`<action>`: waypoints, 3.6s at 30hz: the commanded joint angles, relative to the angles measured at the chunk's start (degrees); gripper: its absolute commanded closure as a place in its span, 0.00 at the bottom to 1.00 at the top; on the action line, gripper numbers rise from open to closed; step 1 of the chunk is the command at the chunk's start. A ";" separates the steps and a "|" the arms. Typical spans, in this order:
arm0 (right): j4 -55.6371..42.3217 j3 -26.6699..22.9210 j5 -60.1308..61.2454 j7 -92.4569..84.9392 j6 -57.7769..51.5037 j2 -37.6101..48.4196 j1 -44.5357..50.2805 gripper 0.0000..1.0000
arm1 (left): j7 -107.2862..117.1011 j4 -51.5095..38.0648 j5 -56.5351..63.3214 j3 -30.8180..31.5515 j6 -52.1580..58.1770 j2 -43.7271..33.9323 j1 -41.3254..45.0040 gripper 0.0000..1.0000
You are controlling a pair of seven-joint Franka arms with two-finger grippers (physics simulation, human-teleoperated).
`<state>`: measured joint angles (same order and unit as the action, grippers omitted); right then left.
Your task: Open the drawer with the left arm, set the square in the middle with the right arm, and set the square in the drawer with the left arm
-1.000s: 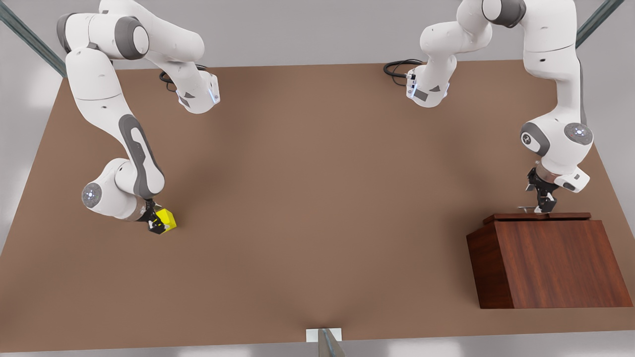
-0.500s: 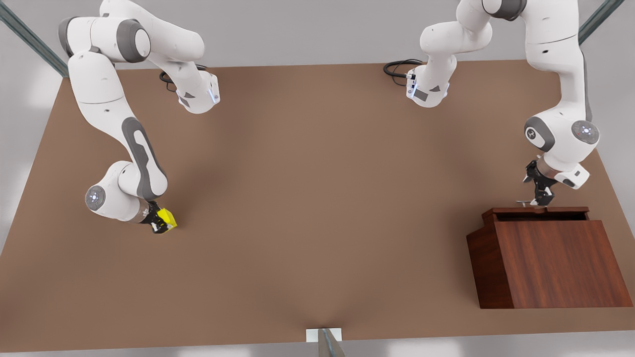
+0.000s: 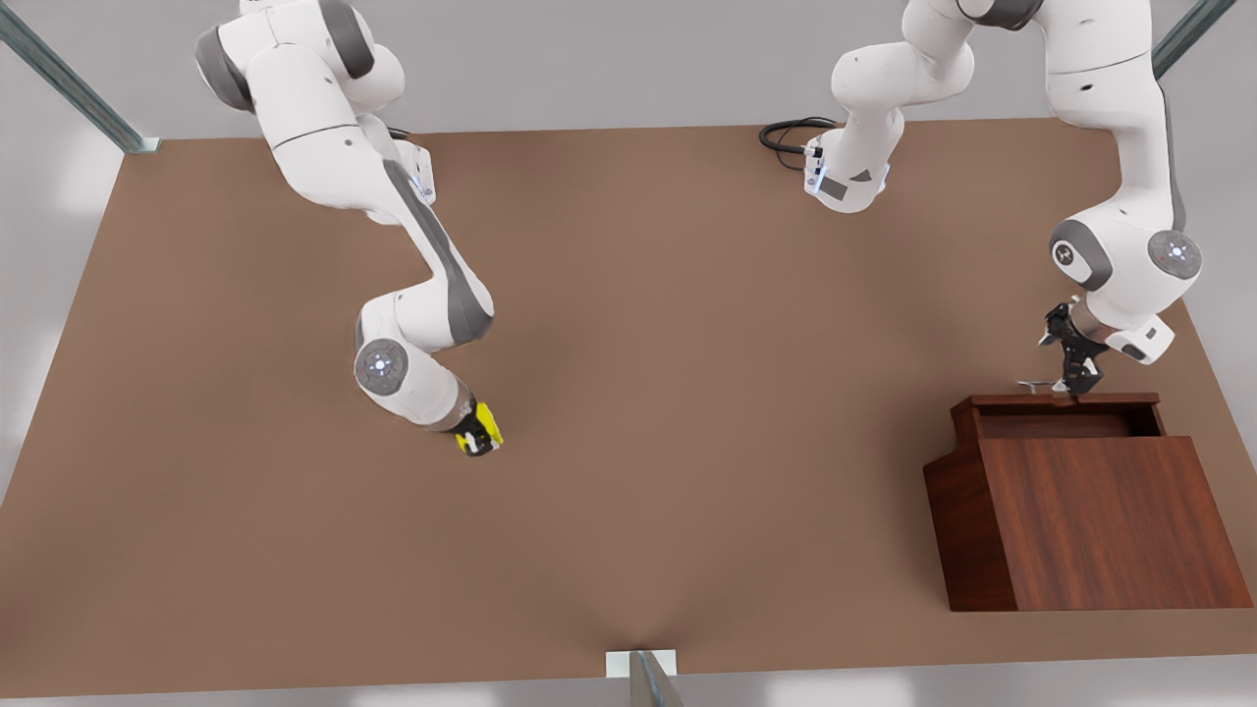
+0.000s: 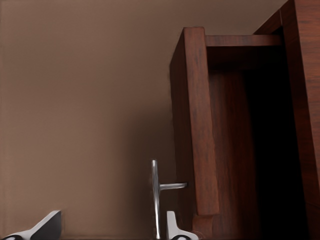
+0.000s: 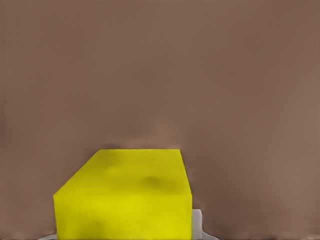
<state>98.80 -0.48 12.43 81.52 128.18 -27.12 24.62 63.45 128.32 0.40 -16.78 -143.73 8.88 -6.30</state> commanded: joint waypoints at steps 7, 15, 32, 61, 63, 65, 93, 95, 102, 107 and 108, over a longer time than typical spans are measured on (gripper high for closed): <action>-3.97 -0.31 -4.26 19.46 3.30 -5.84 18.00 0.57 | 0.00 0.00 0.13 -0.01 3.19 -1.50 -0.03 0.00; -21.89 0.04 -10.06 41.00 2.07 -21.48 29.26 0.56 | 0.09 0.88 0.13 -0.01 4.51 -1.68 -0.03 0.00; -46.07 2.24 -12.35 33.88 -0.30 -34.85 34.62 0.67 | 0.09 1.23 0.48 -0.45 10.66 -3.70 0.06 0.00; -46.77 5.50 -12.70 47.50 3.30 -35.64 35.41 0.00 | -24.15 -48.17 0.66 26.00 61.46 2.80 0.67 0.00; -46.33 -1.18 -12.87 45.84 1.01 -28.26 34.44 0.00 | -34.08 -48.08 0.75 26.18 62.16 2.89 0.67 0.00; -39.66 -6.20 -12.87 22.31 -8.73 -16.23 30.50 0.00 | -43.49 -47.99 0.57 26.27 62.96 3.33 0.76 0.00; -16.10 -7.43 -12.87 -82.93 -40.12 17.45 -18.29 0.00 | -94.48 -10.11 1.45 35.59 20.60 5.00 27.66 0.00; -16.18 -7.34 -12.79 -82.93 -40.12 17.36 -18.29 0.00 | -94.13 -6.42 1.45 35.50 15.06 4.65 27.66 0.00; -16.27 -7.34 -12.61 -82.93 -40.12 17.27 -18.38 0.00 | -93.07 0.88 1.01 34.36 14.88 2.02 27.22 0.00; -16.71 -7.43 -12.61 -83.02 -40.12 17.01 -18.38 0.00 | -93.51 1.75 1.54 33.65 11.98 2.89 26.86 0.00; -16.71 -7.34 -12.52 -83.02 -40.12 17.01 -18.38 0.00 | -93.51 2.37 1.54 33.74 10.84 2.98 26.86 0.00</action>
<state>82.09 -7.90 -0.09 -1.49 88.07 -10.19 6.27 -30.06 130.92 1.86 16.96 -133.33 11.86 20.59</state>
